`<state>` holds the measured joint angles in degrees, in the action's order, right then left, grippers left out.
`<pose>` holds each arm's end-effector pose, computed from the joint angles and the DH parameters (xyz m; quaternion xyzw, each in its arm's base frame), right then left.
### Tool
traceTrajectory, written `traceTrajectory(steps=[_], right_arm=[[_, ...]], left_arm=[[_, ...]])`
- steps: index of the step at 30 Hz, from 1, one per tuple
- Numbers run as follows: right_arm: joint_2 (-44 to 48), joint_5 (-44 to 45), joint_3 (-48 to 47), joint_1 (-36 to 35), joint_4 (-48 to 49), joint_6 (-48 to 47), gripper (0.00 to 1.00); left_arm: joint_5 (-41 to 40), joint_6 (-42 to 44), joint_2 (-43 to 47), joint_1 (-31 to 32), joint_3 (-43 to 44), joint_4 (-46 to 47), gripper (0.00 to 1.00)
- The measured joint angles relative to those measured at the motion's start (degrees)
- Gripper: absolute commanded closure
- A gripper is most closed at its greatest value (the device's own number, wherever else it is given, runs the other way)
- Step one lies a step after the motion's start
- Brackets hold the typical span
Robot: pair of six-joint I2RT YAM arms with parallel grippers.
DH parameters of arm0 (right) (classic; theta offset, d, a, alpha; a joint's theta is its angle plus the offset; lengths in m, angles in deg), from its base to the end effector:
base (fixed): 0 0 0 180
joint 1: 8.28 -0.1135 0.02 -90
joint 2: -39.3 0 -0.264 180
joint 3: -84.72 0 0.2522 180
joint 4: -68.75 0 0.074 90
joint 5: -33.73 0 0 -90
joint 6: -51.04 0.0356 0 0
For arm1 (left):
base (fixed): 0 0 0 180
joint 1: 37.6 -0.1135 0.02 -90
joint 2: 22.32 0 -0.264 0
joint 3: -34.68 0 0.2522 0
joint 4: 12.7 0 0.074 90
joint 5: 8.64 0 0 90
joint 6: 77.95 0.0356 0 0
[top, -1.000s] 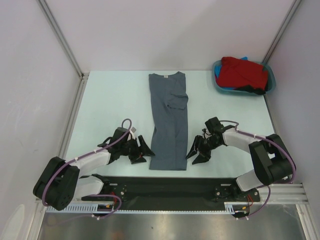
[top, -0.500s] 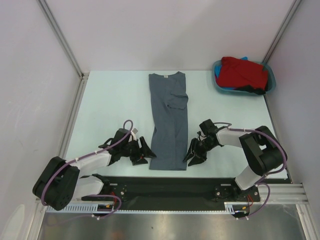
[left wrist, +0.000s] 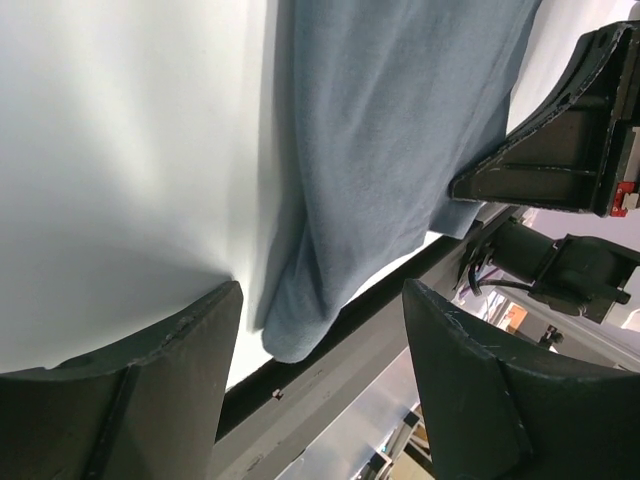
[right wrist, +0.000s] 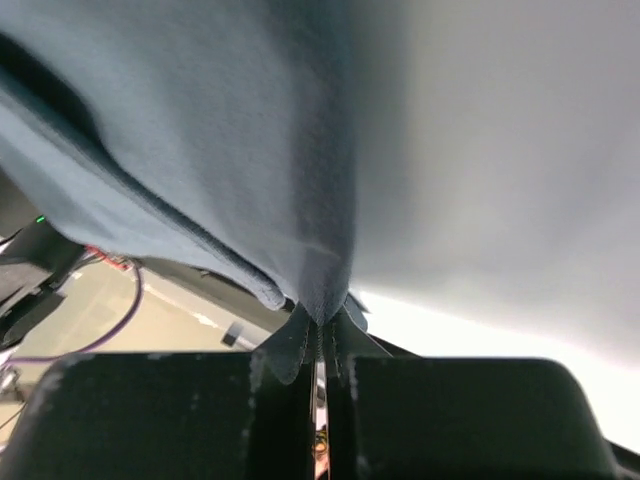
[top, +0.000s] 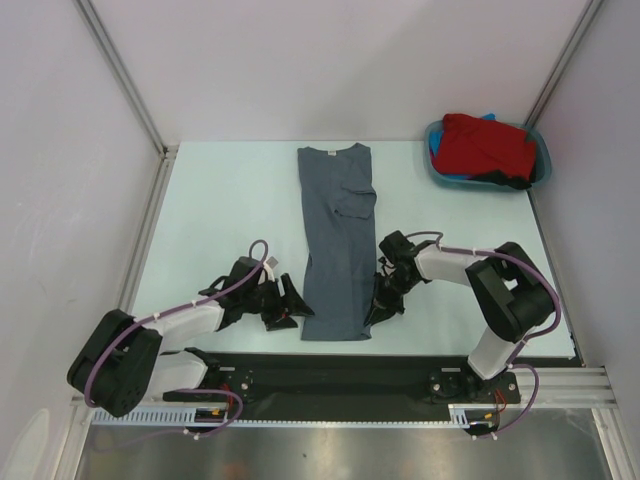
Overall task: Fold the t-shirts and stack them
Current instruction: Fold the tshirt
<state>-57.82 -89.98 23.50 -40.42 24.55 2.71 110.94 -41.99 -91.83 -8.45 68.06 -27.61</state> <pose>0.2222 0.1629 0.1255 -0.0543 -0.9523 -0.2806 0.1074 0.1637 -0.1114 0.1305 -0.1133 0.9085 -0.3940 0.0814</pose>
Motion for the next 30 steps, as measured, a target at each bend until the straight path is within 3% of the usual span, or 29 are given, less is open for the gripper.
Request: traceTrajectory(steps=[6,8,14,18,21,30], right_arm=[[0.02,5.51,-2.47,-0.04,-6.69,-1.44,1.0],[0.04,7.39,-3.39,-0.11,-8.92,-1.77,0.95],[0.28,10.19,-4.13,-0.13,-12.7,-2.82,0.92],[0.35,10.78,-4.26,-0.11,-14.25,-3.32,0.45],[0.63,11.3,-4.37,-0.07,-15.61,-4.11,0.39],[5.84,16.83,-8.02,1.22,-20.87,-5.11,0.43]], left_arm=[[0.22,-0.15,-0.24,0.02,-0.02,0.26,0.28],[0.22,-0.2,-0.26,0.09,-0.07,0.37,0.27],[0.24,-0.31,-0.61,0.39,-0.09,0.52,0.33],[0.39,1.11,-0.68,1.73,2.91,-2.64,0.36],[1.27,2.16,-1.16,2.73,7.65,-3.02,0.36],[4.92,3.63,-8.11,7.54,20.5,0.37,0.37]])
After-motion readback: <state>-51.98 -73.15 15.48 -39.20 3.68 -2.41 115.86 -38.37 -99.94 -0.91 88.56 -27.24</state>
